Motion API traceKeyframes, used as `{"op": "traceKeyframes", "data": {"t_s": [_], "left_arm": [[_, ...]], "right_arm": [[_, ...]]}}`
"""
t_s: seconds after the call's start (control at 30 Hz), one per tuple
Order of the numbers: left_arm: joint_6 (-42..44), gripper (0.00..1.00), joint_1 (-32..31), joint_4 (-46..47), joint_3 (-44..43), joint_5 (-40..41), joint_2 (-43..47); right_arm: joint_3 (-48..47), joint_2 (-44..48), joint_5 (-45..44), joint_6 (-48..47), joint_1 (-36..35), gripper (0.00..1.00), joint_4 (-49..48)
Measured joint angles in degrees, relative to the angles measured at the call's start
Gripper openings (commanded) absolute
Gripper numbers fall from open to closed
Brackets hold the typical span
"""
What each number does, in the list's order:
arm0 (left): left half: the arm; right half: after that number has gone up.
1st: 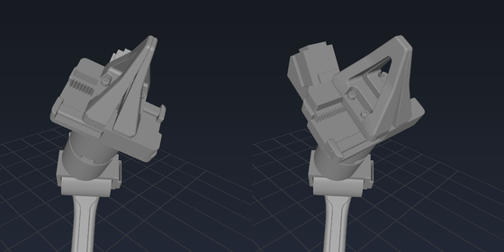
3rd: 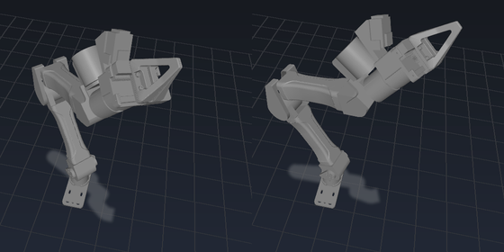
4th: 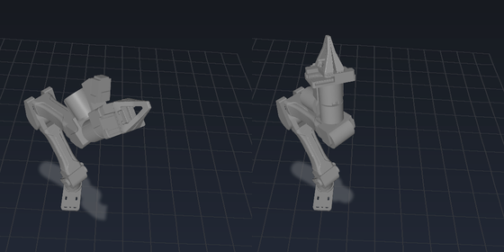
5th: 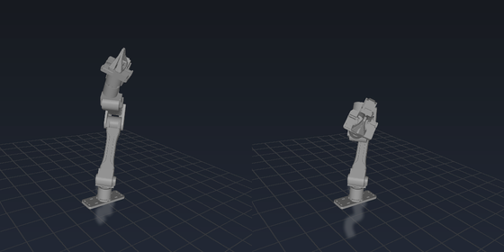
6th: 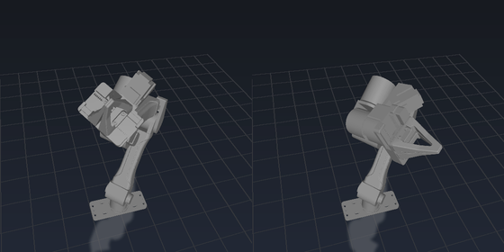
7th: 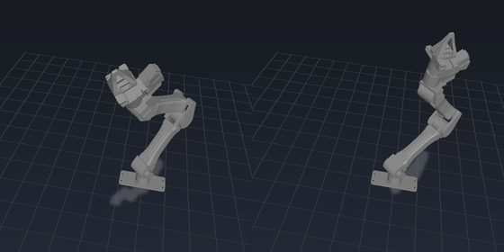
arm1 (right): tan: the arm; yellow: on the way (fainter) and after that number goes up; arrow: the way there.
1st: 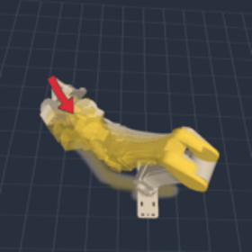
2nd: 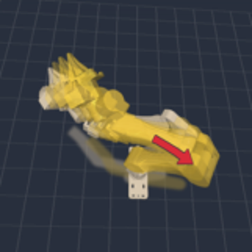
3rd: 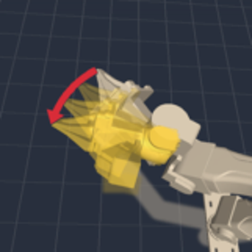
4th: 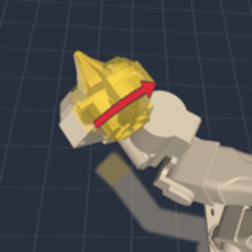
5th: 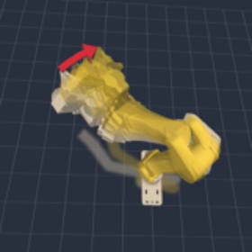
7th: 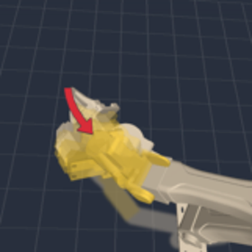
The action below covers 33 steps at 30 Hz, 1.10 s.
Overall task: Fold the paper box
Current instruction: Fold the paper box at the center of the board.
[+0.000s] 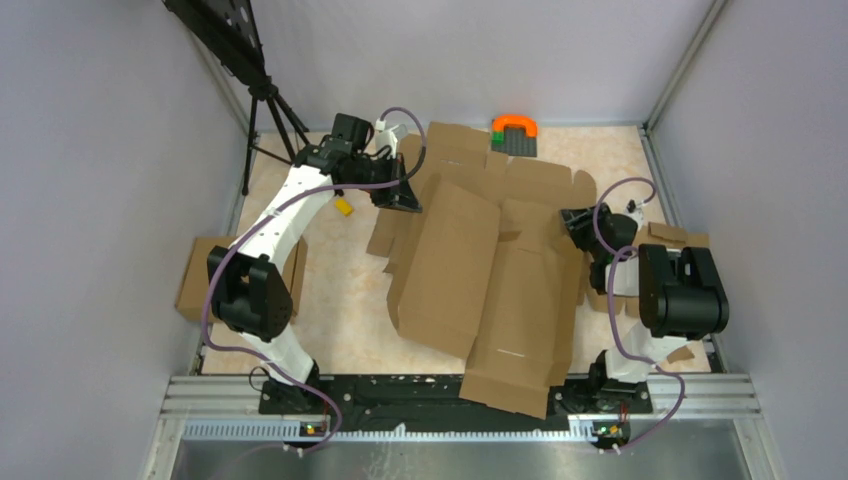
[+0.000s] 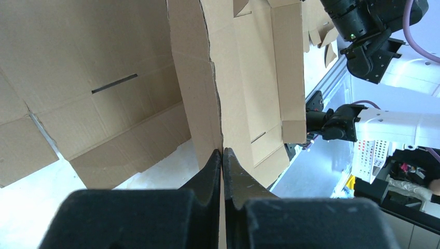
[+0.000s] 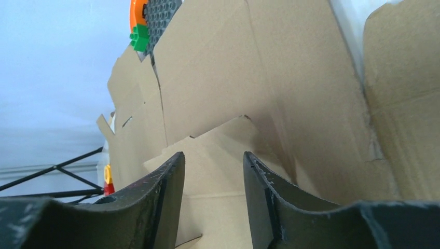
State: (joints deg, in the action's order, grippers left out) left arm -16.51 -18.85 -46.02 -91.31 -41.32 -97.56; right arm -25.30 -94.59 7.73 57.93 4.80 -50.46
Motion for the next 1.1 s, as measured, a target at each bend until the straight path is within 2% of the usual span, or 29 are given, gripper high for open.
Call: {"op": "traceKeyframes", "data": {"t_s": [0.13,0.33,0.83,1.0,1.1], "left_arm": [[0.0,0.0,0.0,0.0,0.0,0.0,0.0],[0.0,0.0,0.0,0.0,0.0,0.0,0.0],[0.02,0.0,0.04,-0.33,0.0,0.04,-0.11],[0.04,0.0,0.04,-0.2,0.0,0.15,-0.13],[0.02,0.0,0.07,-0.17,0.0,0.17,-0.24]], "right_arm": [[-1.05,0.02,-0.46,-1.49,1.09,0.6,2.21],[-1.57,-0.17,-0.39,-2.91,1.51,0.63,3.28],[-5.16,-3.87,8.79,-3.74,2.03,0.6,3.45],[-5.27,-3.85,13.97,-3.26,2.1,0.5,6.49],[-5.29,-3.85,16.52,-2.8,2.1,0.49,7.26]]}}
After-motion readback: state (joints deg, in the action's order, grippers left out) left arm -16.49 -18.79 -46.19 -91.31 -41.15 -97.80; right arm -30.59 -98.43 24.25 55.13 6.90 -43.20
